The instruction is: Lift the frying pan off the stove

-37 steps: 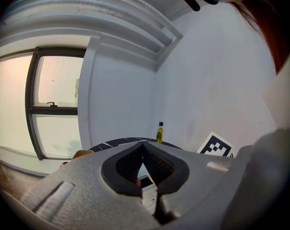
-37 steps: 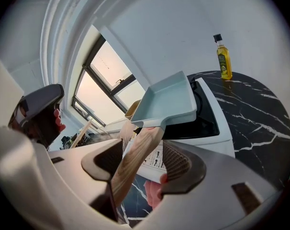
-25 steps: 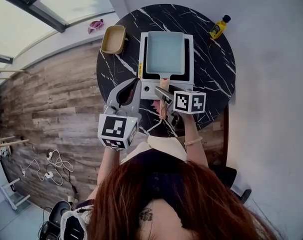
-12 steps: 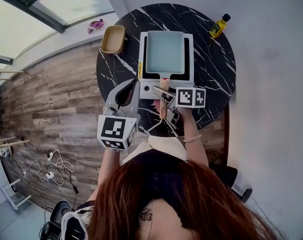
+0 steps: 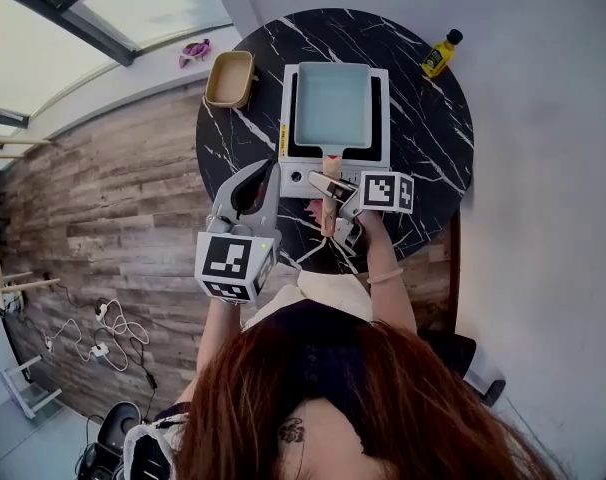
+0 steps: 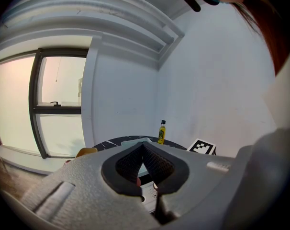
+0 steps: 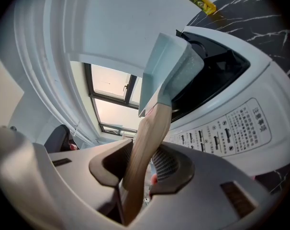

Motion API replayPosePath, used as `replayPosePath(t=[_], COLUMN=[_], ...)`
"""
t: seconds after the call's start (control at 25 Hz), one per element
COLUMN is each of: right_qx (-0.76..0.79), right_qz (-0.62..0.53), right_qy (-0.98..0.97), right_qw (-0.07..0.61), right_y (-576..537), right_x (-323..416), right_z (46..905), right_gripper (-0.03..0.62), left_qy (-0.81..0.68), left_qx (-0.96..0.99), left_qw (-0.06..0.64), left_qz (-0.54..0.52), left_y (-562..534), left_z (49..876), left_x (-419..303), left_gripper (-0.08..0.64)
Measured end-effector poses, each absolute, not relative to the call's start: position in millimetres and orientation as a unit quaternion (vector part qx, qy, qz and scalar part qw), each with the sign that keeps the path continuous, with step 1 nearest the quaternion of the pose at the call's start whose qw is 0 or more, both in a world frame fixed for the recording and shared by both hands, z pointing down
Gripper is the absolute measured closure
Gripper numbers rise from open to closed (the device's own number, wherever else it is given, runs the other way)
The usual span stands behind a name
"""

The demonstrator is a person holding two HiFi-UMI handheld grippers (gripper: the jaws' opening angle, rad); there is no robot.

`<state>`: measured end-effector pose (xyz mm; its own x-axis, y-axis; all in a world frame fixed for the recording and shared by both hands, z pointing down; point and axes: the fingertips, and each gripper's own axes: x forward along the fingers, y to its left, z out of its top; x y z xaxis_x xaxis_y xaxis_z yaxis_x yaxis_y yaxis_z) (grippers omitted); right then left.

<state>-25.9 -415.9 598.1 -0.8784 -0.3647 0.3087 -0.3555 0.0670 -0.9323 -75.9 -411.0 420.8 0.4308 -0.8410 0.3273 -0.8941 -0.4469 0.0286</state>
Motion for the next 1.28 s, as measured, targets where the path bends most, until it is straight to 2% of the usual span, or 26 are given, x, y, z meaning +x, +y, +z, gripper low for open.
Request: replayPosePath(t=[0.28, 1.28], right_qx=[-0.261, -0.267], right_qz=[-0.637, -0.63], right_qy=[0.725, 0.729], right_qw=[0.004, 0.032], right_y=[-415, -388], right_x=[-25, -22], right_z=[602, 580], right_gripper=[0.481, 0.48], left_qy=[-0.52, -0.523], left_qx=[0.839, 0.839], left_qw=[0.098, 0.074], left_qz=[0.131, 0.128], left_y=[-405, -364], left_z=[418, 400], left_x=[-79, -87], left_gripper=[0.549, 0.549])
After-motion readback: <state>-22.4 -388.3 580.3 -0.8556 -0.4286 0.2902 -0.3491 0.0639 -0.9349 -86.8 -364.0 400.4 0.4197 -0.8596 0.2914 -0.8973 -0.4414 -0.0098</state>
